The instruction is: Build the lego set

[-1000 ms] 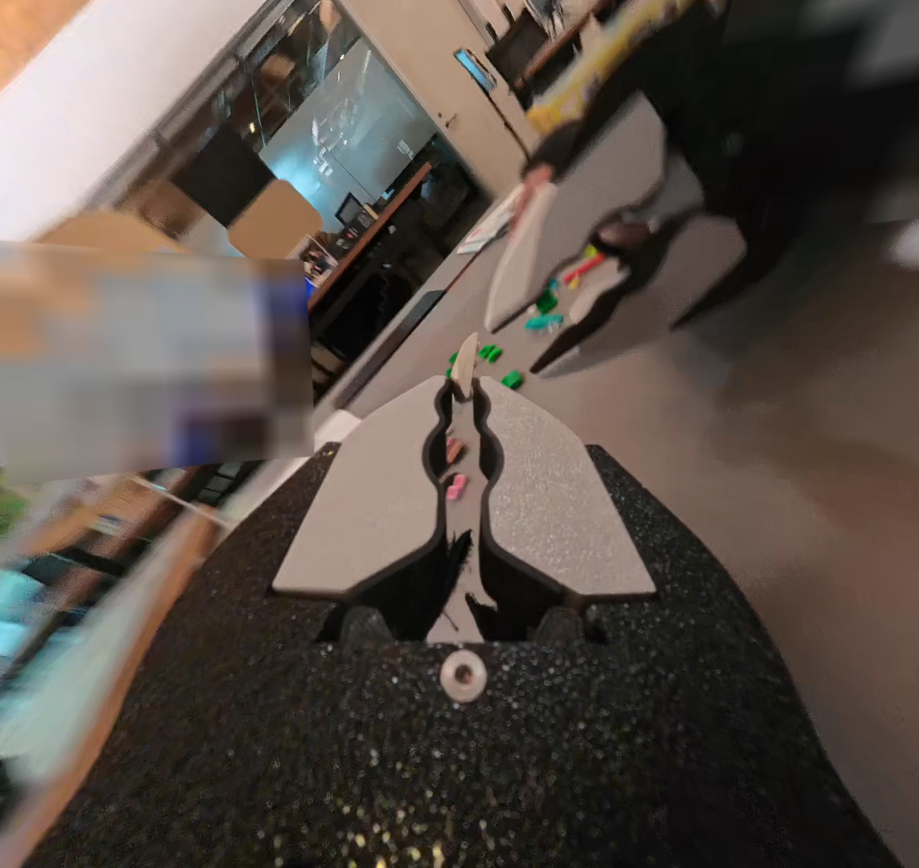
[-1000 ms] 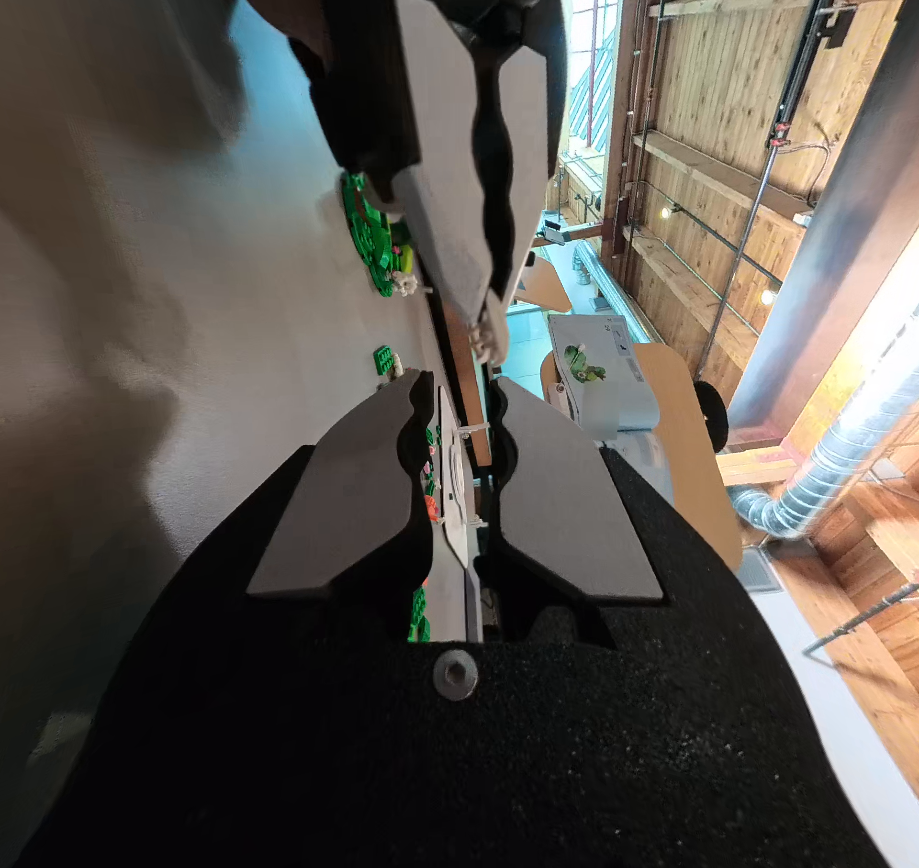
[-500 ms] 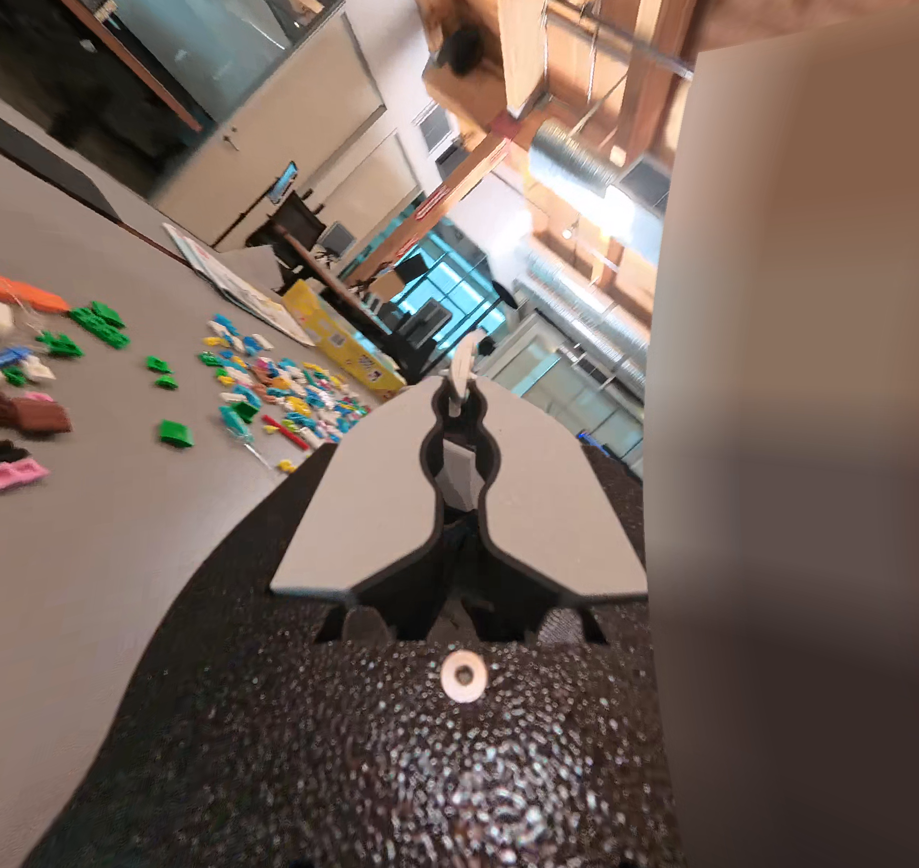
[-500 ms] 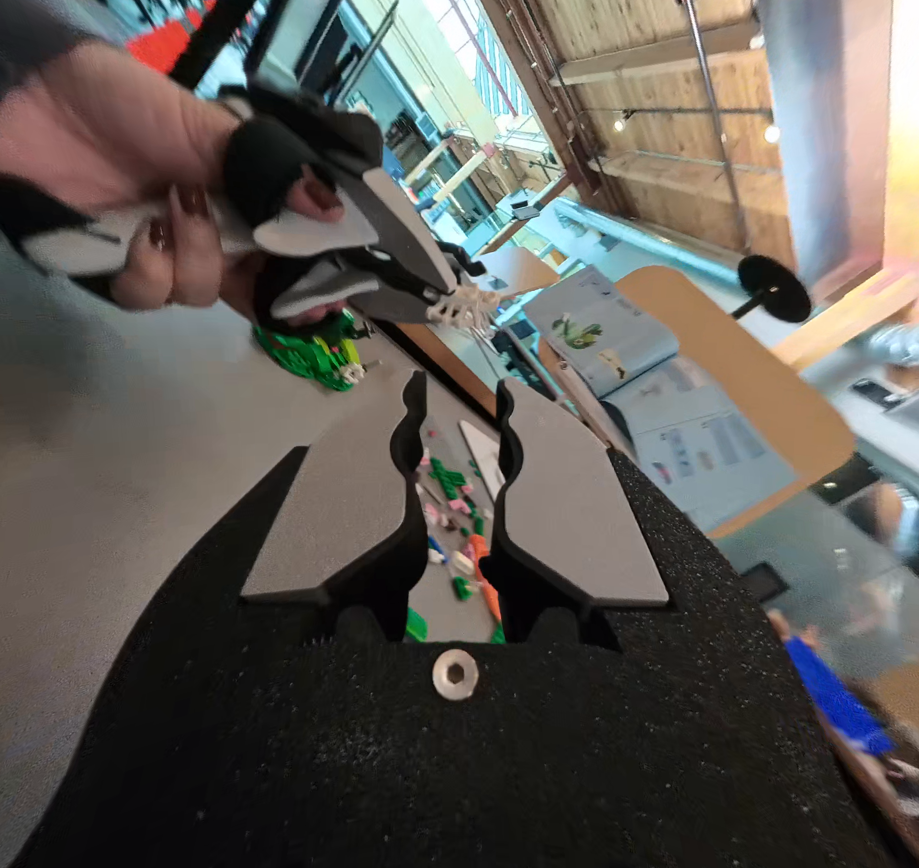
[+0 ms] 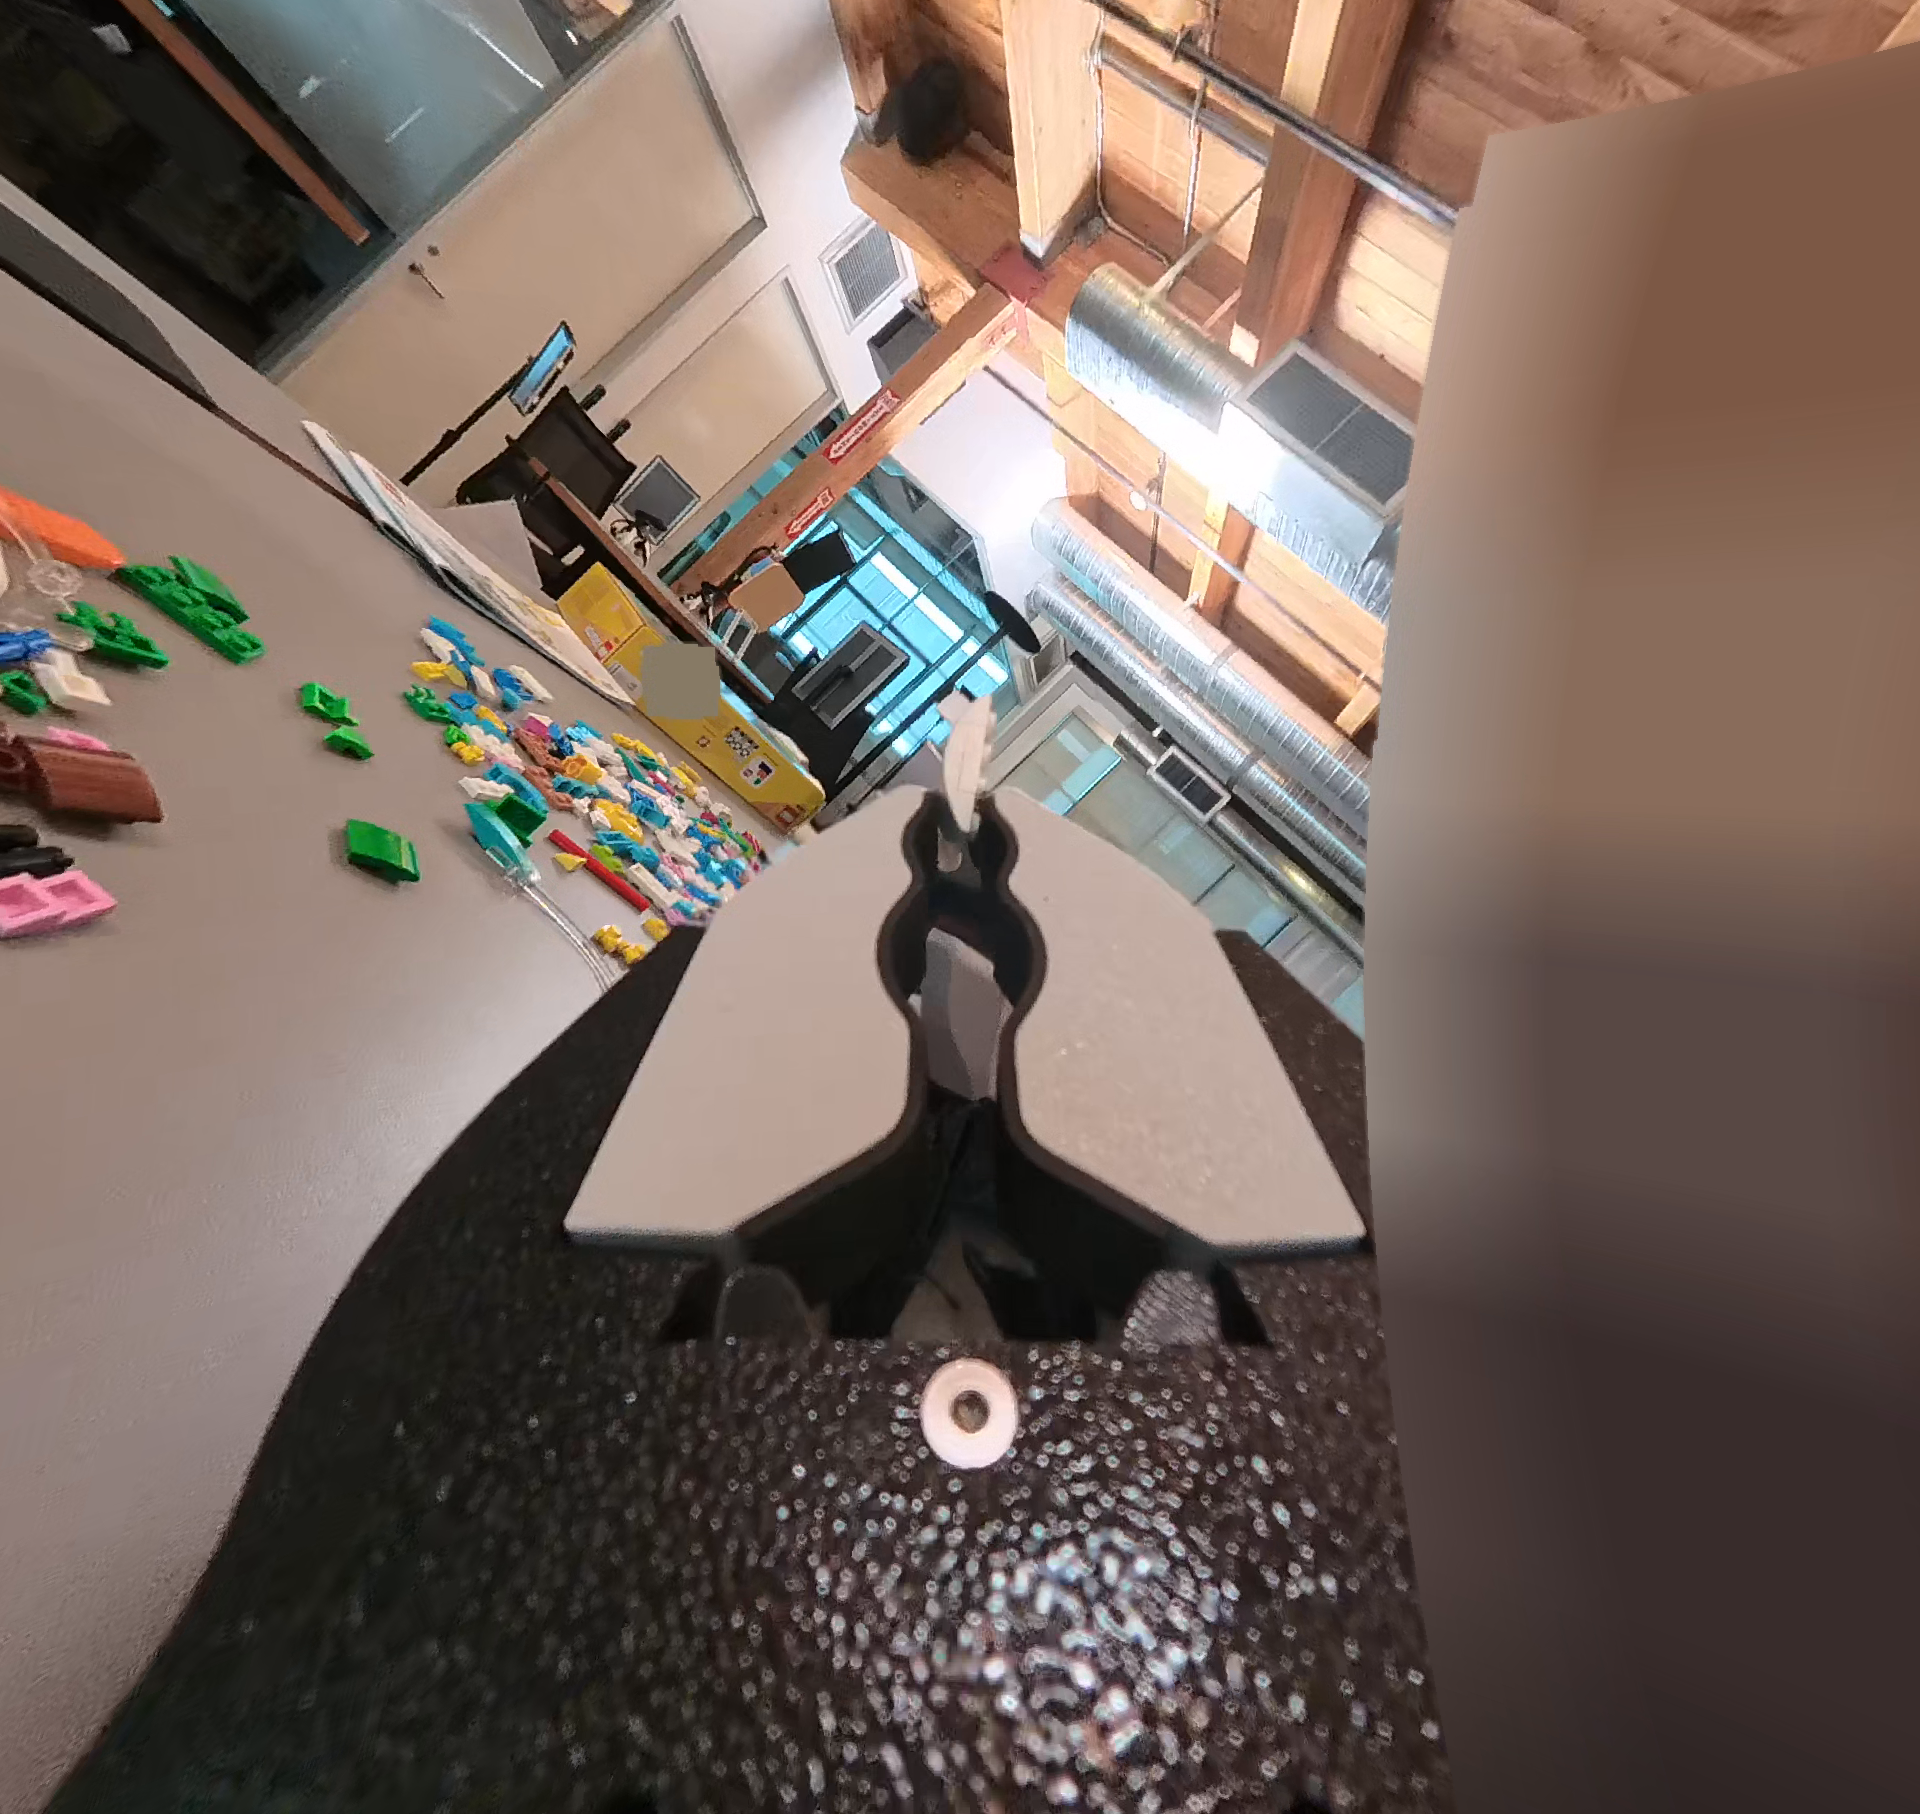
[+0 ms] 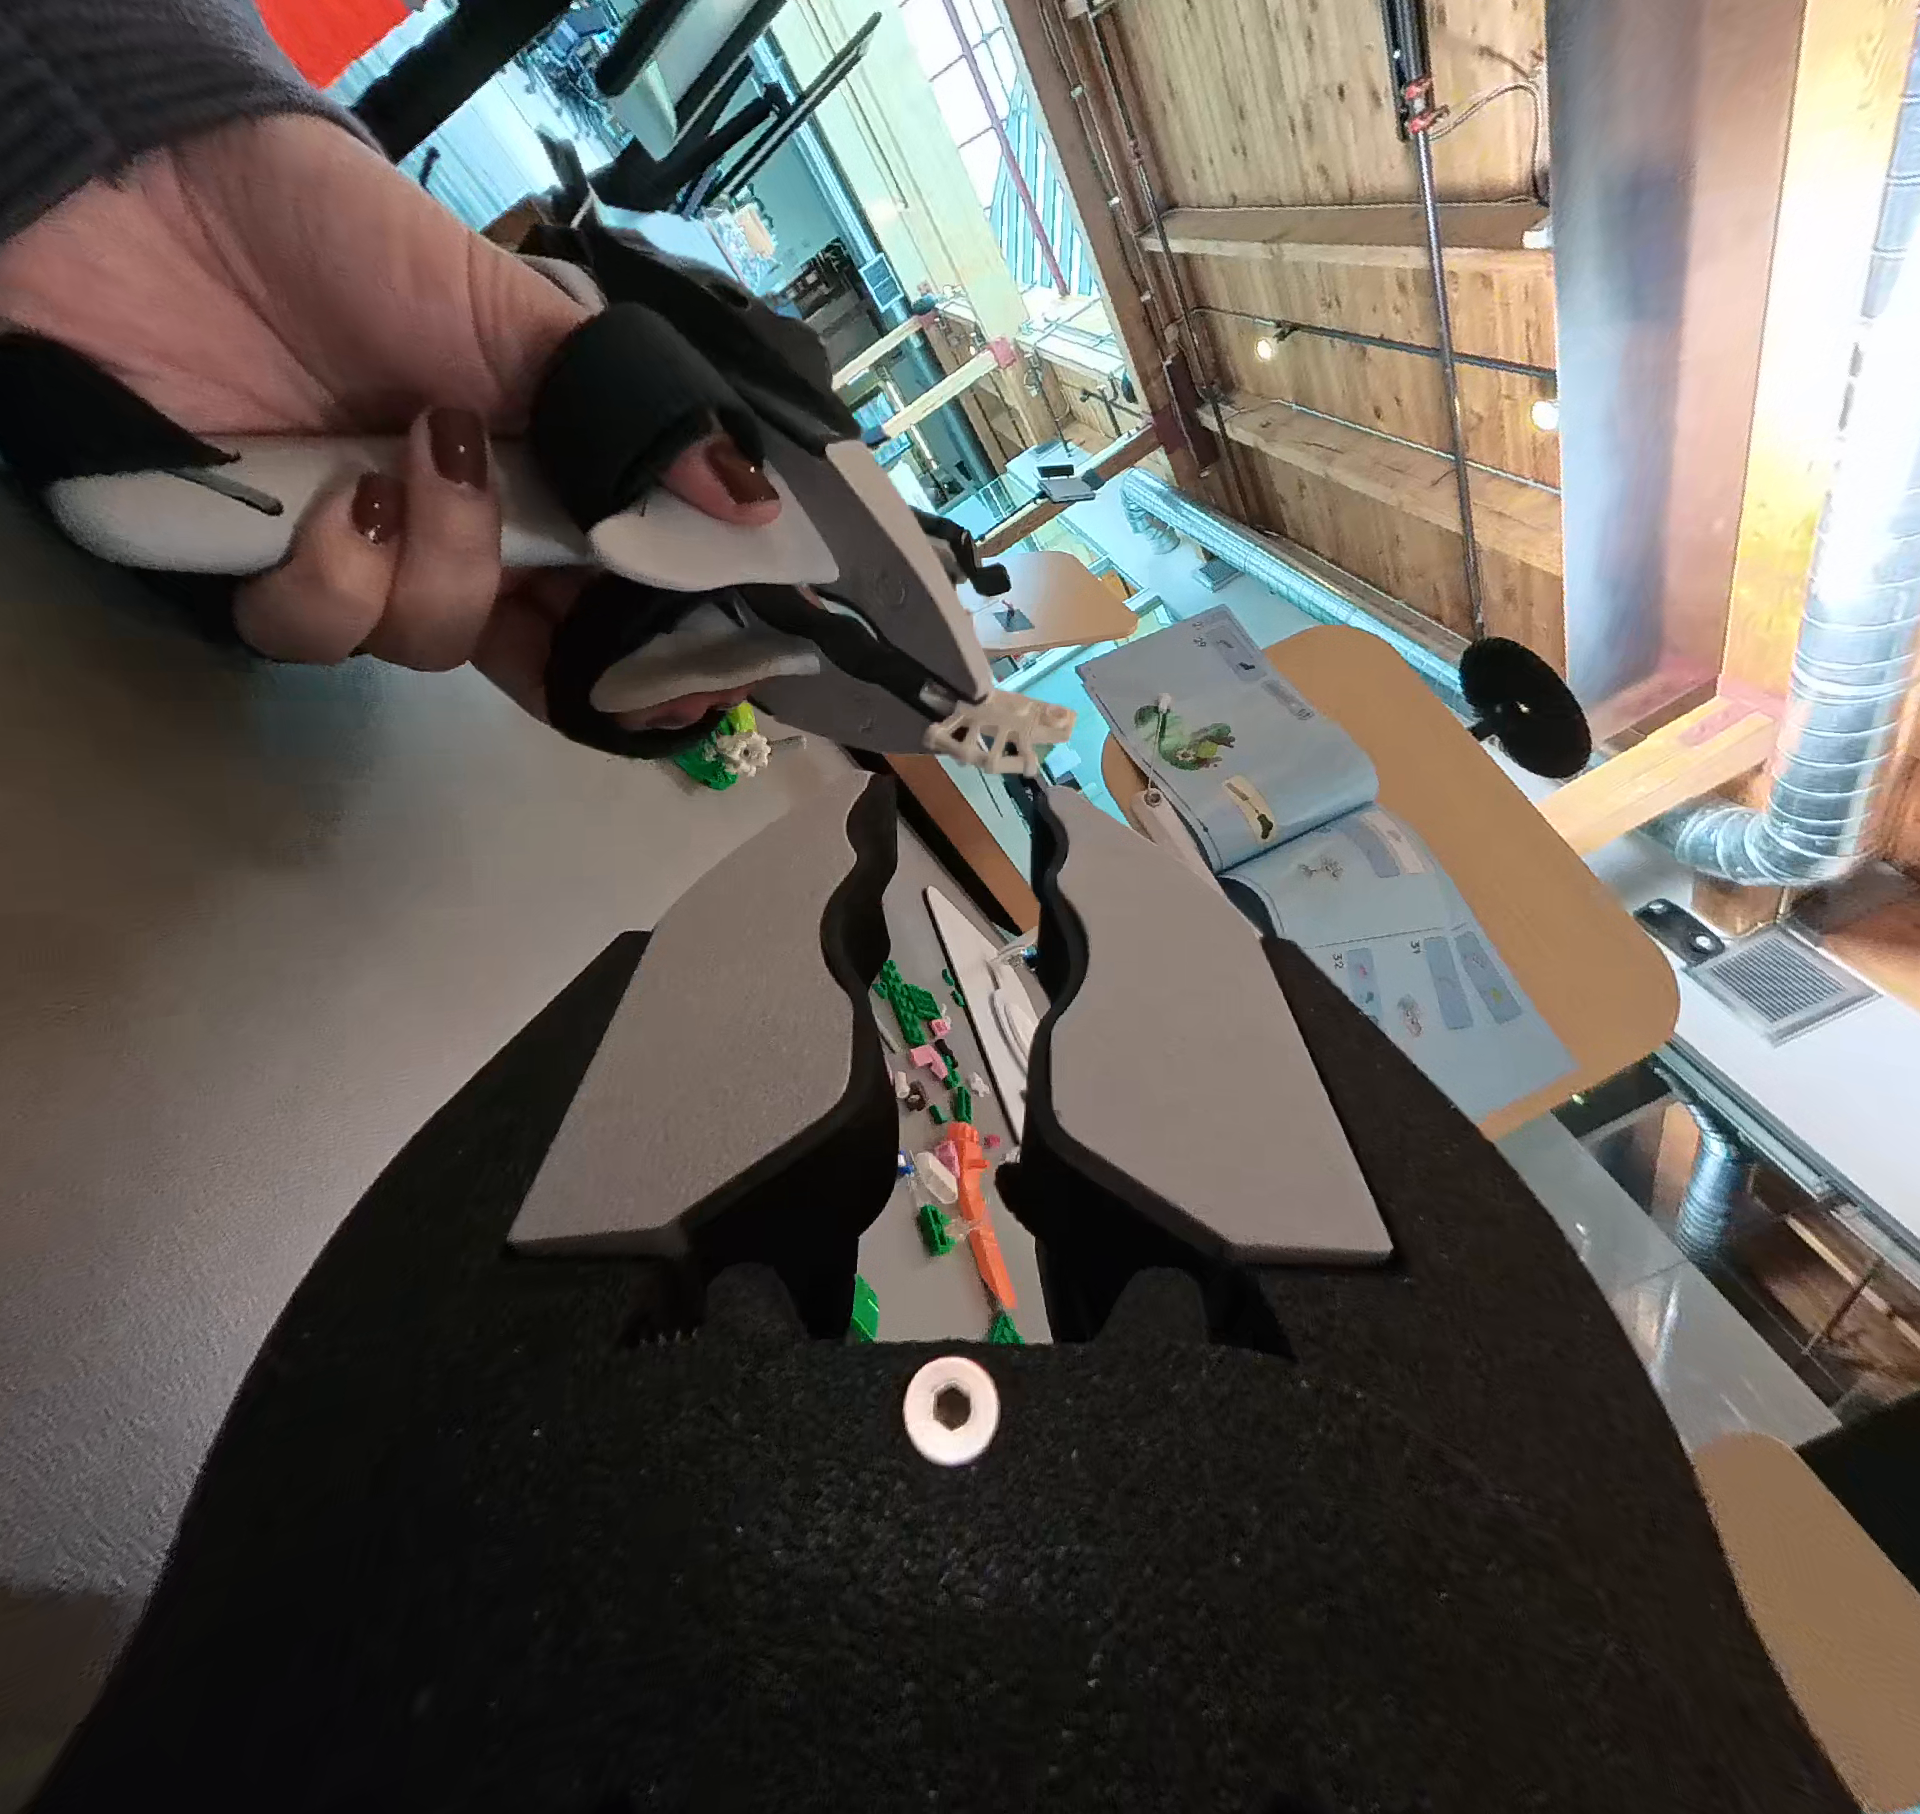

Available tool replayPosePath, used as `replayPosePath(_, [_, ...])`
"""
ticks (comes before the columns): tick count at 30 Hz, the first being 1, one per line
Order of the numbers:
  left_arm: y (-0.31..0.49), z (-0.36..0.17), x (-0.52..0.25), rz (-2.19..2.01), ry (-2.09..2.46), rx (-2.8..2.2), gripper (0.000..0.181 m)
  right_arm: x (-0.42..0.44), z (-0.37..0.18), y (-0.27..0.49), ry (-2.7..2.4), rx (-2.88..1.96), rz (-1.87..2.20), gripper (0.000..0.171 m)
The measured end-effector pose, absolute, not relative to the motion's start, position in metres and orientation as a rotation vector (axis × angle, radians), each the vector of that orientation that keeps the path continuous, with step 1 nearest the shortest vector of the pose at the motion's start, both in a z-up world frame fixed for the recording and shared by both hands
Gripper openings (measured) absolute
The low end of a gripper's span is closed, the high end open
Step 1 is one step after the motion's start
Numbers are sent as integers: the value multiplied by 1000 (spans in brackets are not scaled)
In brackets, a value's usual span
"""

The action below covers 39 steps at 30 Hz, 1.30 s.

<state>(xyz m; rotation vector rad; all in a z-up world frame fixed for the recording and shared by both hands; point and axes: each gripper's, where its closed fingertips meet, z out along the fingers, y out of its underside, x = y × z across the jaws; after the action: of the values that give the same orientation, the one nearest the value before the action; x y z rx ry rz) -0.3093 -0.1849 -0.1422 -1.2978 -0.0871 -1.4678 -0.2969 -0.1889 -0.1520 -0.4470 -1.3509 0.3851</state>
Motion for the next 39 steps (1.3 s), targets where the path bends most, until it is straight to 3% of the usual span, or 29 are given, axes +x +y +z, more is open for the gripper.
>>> replayPosePath(39, [-176,-150,-331,-1479,-284,-1237,7,-300,-166,-183,-1410,-480,333,15])
